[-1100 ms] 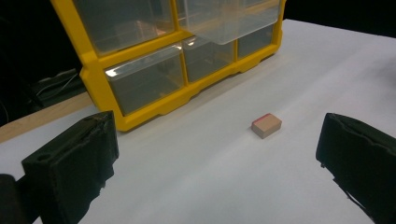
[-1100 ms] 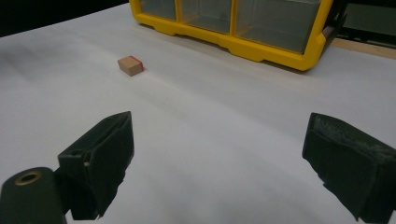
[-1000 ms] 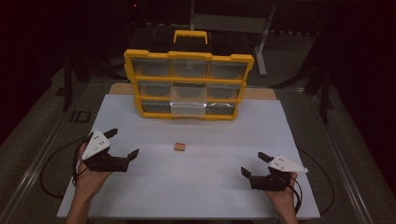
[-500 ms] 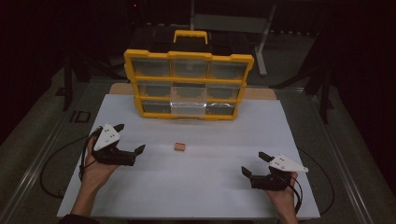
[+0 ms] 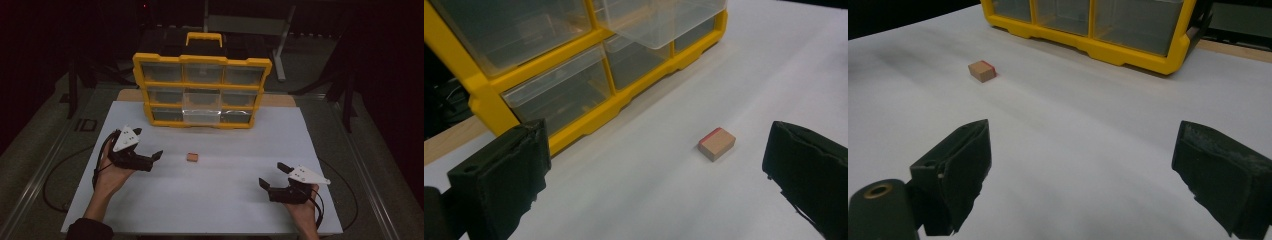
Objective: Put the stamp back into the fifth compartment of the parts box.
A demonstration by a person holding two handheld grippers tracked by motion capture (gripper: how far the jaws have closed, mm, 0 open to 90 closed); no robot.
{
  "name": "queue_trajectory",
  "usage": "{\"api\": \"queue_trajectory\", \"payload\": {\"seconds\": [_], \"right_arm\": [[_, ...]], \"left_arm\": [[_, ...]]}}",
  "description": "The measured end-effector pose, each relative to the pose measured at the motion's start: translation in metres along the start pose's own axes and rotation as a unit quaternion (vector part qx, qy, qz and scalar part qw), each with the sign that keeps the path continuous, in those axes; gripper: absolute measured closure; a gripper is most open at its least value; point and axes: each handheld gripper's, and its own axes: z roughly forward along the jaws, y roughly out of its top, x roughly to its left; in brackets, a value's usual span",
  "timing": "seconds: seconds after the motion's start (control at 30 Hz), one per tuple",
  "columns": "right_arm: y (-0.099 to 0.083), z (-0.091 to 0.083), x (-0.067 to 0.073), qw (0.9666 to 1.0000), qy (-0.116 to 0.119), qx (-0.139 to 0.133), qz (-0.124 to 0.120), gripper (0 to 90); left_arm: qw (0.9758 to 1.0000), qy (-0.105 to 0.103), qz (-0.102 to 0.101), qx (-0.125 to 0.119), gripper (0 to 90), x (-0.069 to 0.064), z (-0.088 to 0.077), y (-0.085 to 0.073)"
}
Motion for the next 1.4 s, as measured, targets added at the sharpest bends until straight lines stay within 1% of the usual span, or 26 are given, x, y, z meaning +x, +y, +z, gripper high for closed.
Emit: {"api": "queue_trajectory", "payload": {"seconds": [0.17,0.27,0.3,0.37,0.43,0.47,0.5,0.53,0.67,0.73,0.77,0.8,0.9,0.93,1.0,1.13,1.23,1.27,1.4], "right_arm": [[0.000,0.000,0.000,1.0000,-0.001,0.000,0.001,8.8],[0.000,0.000,-0.001,1.0000,0.000,0.000,0.002,8.8],[0.000,0.000,-0.001,1.0000,0.000,0.000,0.002,8.8],[0.000,0.000,-0.001,1.0000,0.000,0.001,0.002,8.8],[0.000,0.000,-0.001,1.0000,0.000,0.001,0.001,8.8],[0.000,0.000,-0.001,1.0000,0.001,0.002,0.001,8.8],[0.000,0.000,0.000,1.0000,0.001,0.002,0.001,8.8],[0.000,0.000,0.000,1.0000,0.001,0.002,0.001,8.8],[0.000,0.000,-0.001,1.0000,0.000,0.002,0.001,8.8],[0.000,0.000,-0.001,1.0000,0.000,0.002,0.001,8.8],[0.000,0.000,-0.001,1.0000,0.000,0.002,0.001,8.8],[0.000,0.000,-0.001,1.0000,0.000,0.001,0.001,8.8],[0.000,0.000,-0.001,1.0000,0.000,0.002,0.001,8.8],[0.000,0.000,-0.001,1.0000,0.001,0.002,0.001,8.8],[0.000,0.000,-0.001,1.0000,0.001,0.001,0.002,8.8],[-0.001,0.000,-0.002,1.0000,0.001,0.002,0.002,8.8],[-0.001,0.000,-0.002,1.0000,0.001,0.003,0.001,8.8],[-0.001,0.000,-0.002,1.0000,0.001,0.003,0.001,8.8],[-0.001,0.000,-0.002,1.0000,0.001,0.003,0.001,8.8]], "left_arm": [[0.9999,-0.007,0.001,0.010,0.0,0.001,0.010,0.006],[0.9996,-0.010,0.009,0.024,0.0,0.003,0.017,0.009],[0.9996,-0.010,0.009,0.024,0.0,0.003,0.017,0.009],[0.9993,-0.014,0.014,0.033,0.0,0.003,0.020,0.011],[0.9991,-0.018,0.014,0.037,0.0,0.003,0.024,0.013],[0.9985,-0.020,0.018,0.047,0.0,0.003,0.028,0.015],[0.9985,-0.020,0.018,0.047,0.1,0.003,0.028,0.015],[0.9981,-0.022,0.023,0.052,0.1,0.004,0.030,0.016],[0.9977,-0.025,0.026,0.057,0.1,0.005,0.035,0.020],[0.9970,-0.026,0.036,0.063,0.1,0.006,0.040,0.022],[0.9970,-0.026,0.036,0.063,0.1,0.006,0.040,0.022],[0.9967,-0.028,0.039,0.065,0.1,0.006,0.043,0.022],[0.9963,-0.031,0.039,0.069,0.1,0.007,0.047,0.023],[0.9964,-0.032,0.035,0.069,0.0,0.007,0.049,0.023],[0.9962,-0.035,0.035,0.072,0.0,0.008,0.052,0.024],[0.9950,-0.041,0.040,0.082,0.1,0.008,0.061,0.027],[0.9946,-0.044,0.042,0.085,0.1,0.006,0.065,0.027],[0.9936,-0.047,0.045,0.092,0.0,0.005,0.070,0.028],[0.9921,-0.053,0.049,0.102,0.1,0.003,0.079,0.029]]}}
